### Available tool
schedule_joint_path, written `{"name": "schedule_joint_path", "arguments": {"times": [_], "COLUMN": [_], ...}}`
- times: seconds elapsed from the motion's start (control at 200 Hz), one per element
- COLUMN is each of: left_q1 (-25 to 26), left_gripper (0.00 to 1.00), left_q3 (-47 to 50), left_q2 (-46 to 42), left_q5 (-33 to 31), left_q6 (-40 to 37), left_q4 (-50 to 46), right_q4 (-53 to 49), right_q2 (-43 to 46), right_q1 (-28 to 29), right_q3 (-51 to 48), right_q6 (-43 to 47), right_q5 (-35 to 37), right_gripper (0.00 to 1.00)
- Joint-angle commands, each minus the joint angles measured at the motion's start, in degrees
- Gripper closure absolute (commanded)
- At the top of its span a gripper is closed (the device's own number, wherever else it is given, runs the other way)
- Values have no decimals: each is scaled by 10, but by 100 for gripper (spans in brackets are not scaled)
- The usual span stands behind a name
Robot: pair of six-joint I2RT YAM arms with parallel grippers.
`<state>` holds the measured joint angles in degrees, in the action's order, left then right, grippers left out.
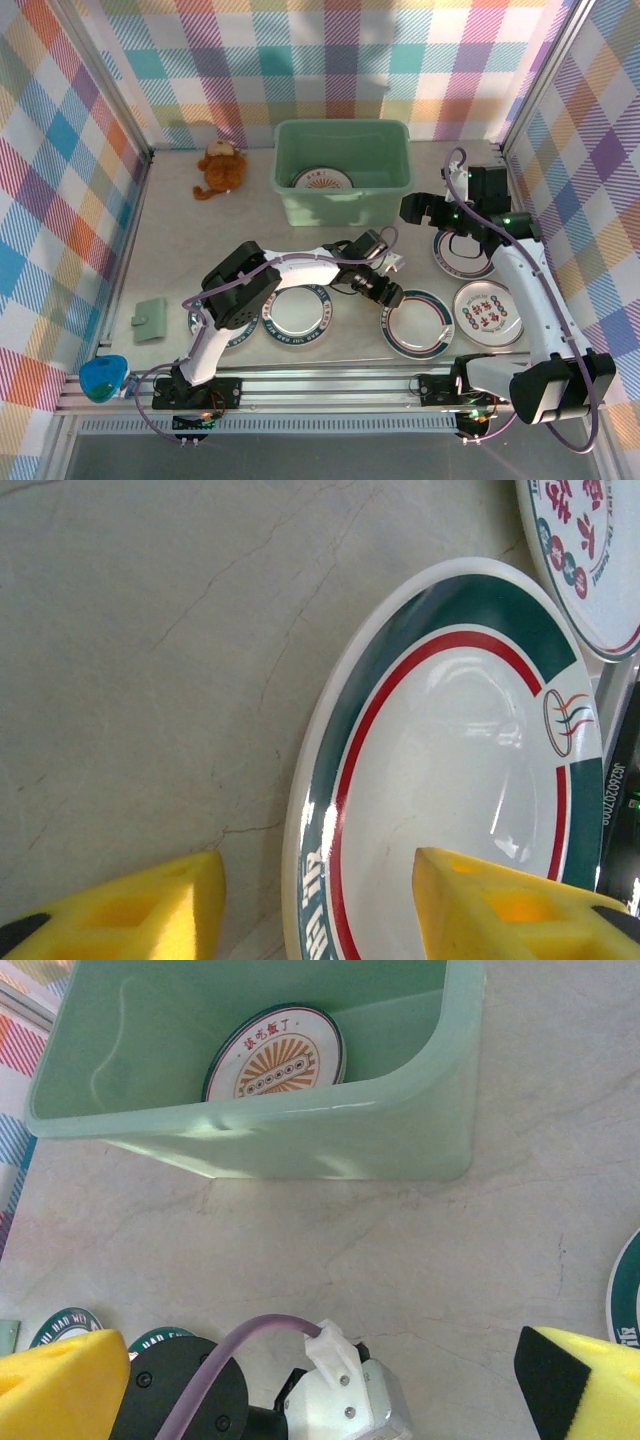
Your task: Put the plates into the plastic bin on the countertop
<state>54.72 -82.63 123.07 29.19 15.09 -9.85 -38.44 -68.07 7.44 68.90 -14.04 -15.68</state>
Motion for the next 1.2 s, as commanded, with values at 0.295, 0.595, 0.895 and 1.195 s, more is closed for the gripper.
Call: {"name": "schedule_joint_path", "arguments": {"times": [0.295, 0.595, 0.895, 1.195], "left_q1": [18, 18, 17, -1], "left_gripper": [60, 70, 78, 87], "left_q3": [-6, 2, 18, 64], "left_q2": [30, 16, -6, -53], "left_q5": [-46, -73, -82, -111], "left_q6": [-19, -8, 8, 45], "left_q4": [-21, -3, 20, 68], "right_q4": [25, 26, 28, 30], "right_q2": [13, 13, 20, 25], "right_q1": [-3, -3, -3, -4], "right_q3": [-21, -23, -29, -33], "right_q6": [14, 15, 14, 9], "right_q5": [-22, -19, -17, -15], "right_gripper": [1, 1, 1, 1]}}
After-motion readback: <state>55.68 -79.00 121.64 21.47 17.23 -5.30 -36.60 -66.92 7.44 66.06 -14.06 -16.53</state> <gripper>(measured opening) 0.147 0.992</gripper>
